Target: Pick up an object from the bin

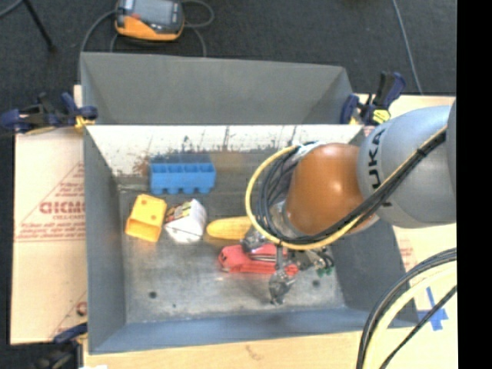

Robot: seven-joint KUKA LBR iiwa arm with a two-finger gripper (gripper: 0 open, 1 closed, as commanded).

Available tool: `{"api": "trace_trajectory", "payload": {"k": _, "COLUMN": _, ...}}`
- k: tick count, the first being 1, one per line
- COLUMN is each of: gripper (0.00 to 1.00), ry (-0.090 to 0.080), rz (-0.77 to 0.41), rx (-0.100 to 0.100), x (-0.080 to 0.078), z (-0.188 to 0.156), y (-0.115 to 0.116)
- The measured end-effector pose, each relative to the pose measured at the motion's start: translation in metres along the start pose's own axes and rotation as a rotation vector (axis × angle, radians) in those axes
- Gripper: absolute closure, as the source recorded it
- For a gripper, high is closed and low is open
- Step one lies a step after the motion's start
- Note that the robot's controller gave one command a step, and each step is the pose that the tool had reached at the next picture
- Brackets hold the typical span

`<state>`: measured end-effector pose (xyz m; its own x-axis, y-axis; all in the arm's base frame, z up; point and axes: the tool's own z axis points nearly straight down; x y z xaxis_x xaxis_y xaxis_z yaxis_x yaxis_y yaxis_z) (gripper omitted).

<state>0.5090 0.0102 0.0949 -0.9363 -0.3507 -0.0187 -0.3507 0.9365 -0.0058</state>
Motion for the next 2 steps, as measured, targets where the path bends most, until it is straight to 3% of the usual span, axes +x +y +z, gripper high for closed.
{"api": "trace_trajectory", "payload": {"k": 1, "gripper": 0.0, "ry": -0.023, "rz": 0.016, "rx": 0.004, "x": -0.013, "z": 0.008, "y": -0.008}}
{"api": "trace_trajectory", "payload": {"k": 2, "gripper": 1.0, "ry": 0.009, "rz": -0.138, "rx": -0.005, "x": -0.051, "z": 0.016, "y": -0.011}}
